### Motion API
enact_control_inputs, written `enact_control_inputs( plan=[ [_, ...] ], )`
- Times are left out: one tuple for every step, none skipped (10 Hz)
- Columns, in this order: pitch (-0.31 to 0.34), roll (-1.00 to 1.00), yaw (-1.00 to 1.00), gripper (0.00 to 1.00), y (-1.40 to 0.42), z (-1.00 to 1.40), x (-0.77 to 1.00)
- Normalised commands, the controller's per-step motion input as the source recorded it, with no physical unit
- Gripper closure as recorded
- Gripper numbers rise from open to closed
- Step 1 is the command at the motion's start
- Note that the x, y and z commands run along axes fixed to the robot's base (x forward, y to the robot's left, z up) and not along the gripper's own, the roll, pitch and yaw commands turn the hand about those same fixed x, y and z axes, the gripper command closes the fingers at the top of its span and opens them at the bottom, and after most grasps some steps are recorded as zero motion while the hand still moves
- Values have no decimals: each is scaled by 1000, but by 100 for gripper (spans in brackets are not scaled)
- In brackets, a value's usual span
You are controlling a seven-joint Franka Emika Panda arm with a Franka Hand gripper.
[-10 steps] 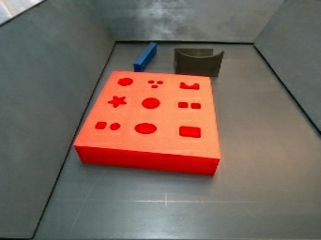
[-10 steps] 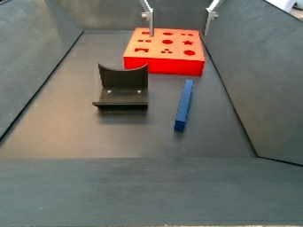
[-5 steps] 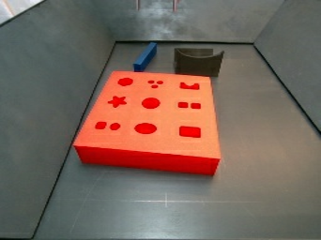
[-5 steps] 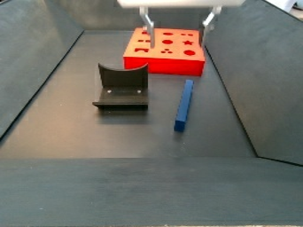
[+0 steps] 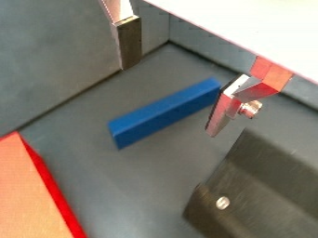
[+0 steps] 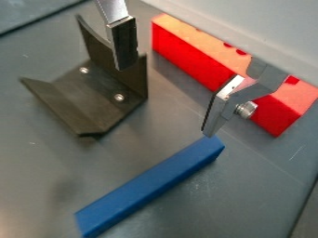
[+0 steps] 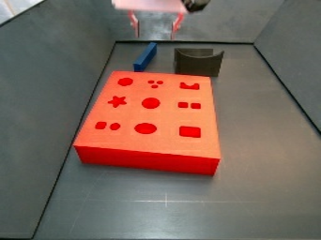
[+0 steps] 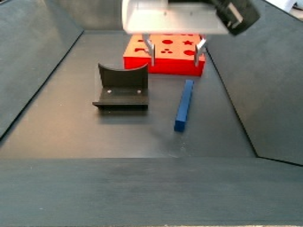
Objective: Pick up the rectangle object. Move up. Place the rectangle object on the fixture. Regrasp the rectangle object. Move to above the board. Insert the rectangle object.
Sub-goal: Pick up the rectangle object.
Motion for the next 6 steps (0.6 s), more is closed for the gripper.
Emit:
enact_control_inputs(
  plan=[
    [-54, 253, -97, 0, -169, -863, -111],
    [-51, 249, -97, 0, -131, -869, -143],
    [-73, 187, -91, 0, 0, -906, -351],
    [-101, 131, -100, 0, 57, -891, -534],
    [-126, 156, -117, 0, 0, -777, -369],
    [-137, 10, -20, 0, 0, -223, -6]
  ],
)
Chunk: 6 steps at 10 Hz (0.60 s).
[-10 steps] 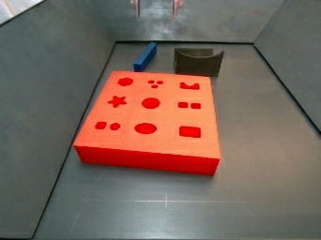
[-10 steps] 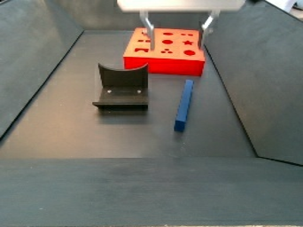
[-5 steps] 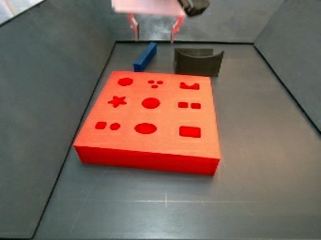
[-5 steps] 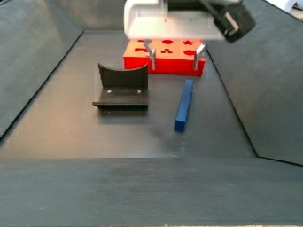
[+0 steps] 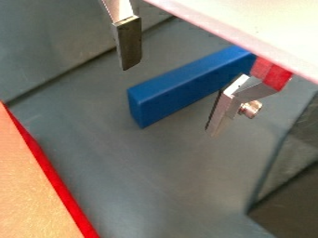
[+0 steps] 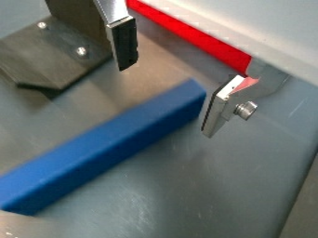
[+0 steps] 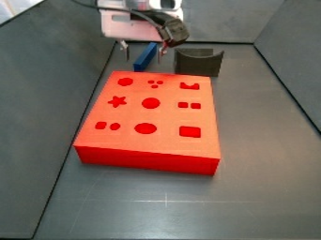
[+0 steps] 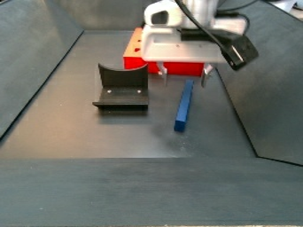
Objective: Pick up the rectangle object. Move up. Place the rectangle object on the fixture. Regrasp the rectangle object. Move to above the board. Insert the rectangle object.
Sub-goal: Pick up the rectangle object.
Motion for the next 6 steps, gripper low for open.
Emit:
enact_control_inputs(
  plan=[
    [-154, 77, -11, 0, 0, -431, -194],
    [-173, 70, -60, 0, 0, -391, -269],
    [-31, 0, 0, 0, 0, 0, -6],
    [0, 0, 0, 100, 0, 0, 0],
    [0, 0, 0, 100, -20, 0, 0],
    [29, 0, 0, 100, -117, -154, 0]
  ],
)
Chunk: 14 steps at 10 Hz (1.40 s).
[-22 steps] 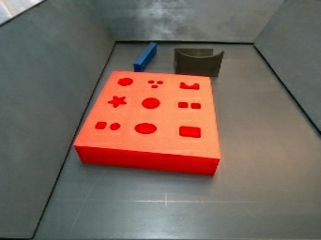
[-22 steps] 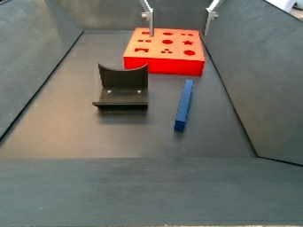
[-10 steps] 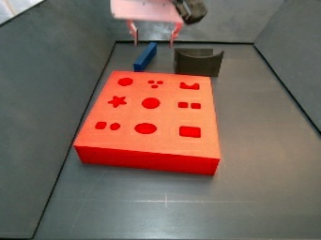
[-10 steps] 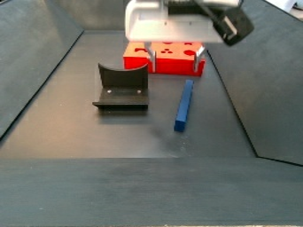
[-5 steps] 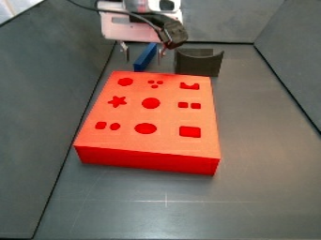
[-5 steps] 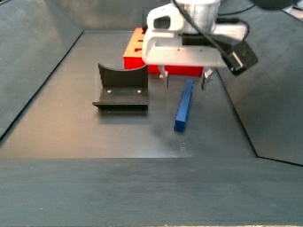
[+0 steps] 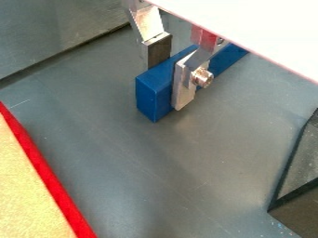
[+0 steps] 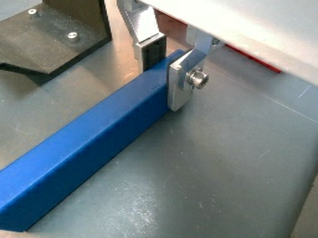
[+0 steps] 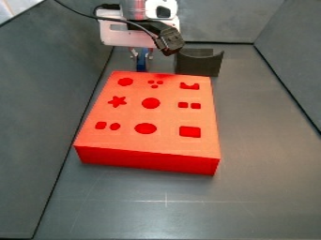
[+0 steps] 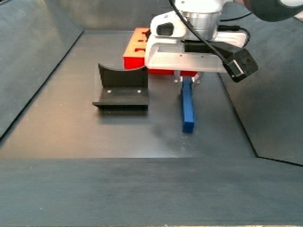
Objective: Pick up the rectangle object. Move up. Place the rectangle object on the fixture. Regrasp the rectangle object. Move to above the board. Insert the rectangle object.
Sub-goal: Pick up the rectangle object, then move up.
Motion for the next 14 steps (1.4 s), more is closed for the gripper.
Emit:
enact_control_inputs(
  plan=[
    [0, 0, 0, 100, 0, 0, 0],
    [0, 0, 0, 100, 0, 0, 0],
    [0, 0, 0, 100, 0, 0, 0],
    [0, 0, 0, 100, 0, 0, 0],
    [0, 0, 0, 100, 0, 0, 0],
    [0, 0, 0, 100, 0, 0, 0],
    [0, 0, 0, 100, 0, 0, 0],
    [0, 0, 0, 100, 0, 0, 0],
    [0, 0, 0, 100, 0, 0, 0],
    [0, 0, 0, 100, 0, 0, 0],
    [0, 0, 0, 100, 0, 0, 0],
    [0, 0, 0, 100, 0, 833, 0],
    [4, 9, 35, 100, 64, 814, 13],
    [28, 11, 32, 100, 61, 752, 4]
  ],
)
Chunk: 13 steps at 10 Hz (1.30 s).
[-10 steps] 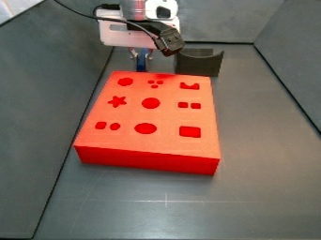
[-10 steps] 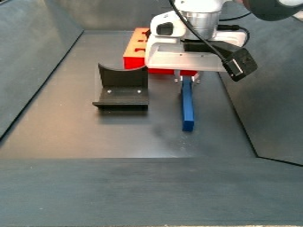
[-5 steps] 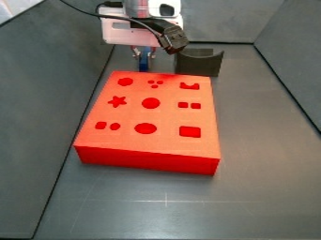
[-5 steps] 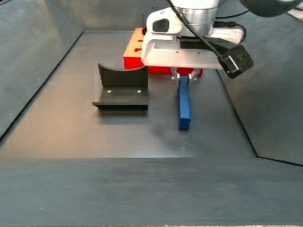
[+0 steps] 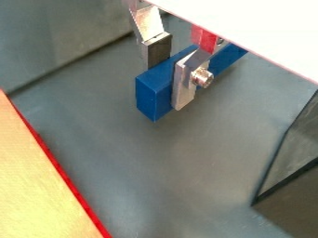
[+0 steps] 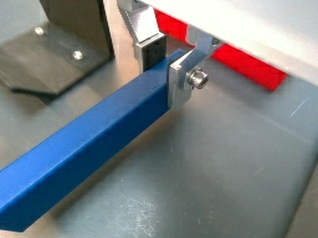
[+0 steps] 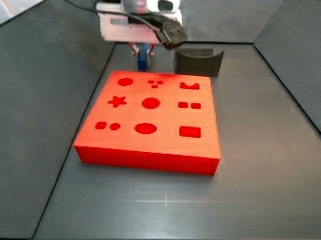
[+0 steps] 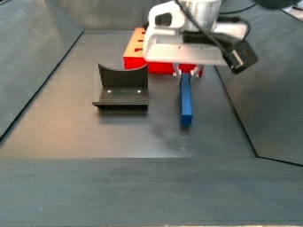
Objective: Pick up the rectangle object. Move up. Place the rectangle object on the fixture. Regrasp the rectangle object. Move to above the board. Insert the rectangle object.
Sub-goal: Move up, then place the rectangle object on the fixture.
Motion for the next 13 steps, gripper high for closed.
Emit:
enact_control_inputs(
  plan=[
    [58, 16, 13, 100, 37, 595, 10],
    [62, 24, 1, 100, 27, 455, 6],
    [56, 36, -10, 100, 21, 249, -11],
    [0, 0, 0, 100, 0, 1000, 0],
    [-3, 3, -2, 100, -3, 1000, -1],
    [16, 7, -4, 100, 0, 1000, -11],
    [16, 20, -9, 100, 5, 1000, -15],
    [19, 30, -14, 100, 8, 1000, -21],
    [24, 40, -17, 100, 11, 1000, -26],
    [29, 49, -18, 100, 14, 1000, -29],
    [36, 59, -18, 100, 16, 826, -25],
    [45, 66, -15, 100, 17, 659, -19],
    [52, 71, -12, 100, 17, 492, -10]
  ],
)
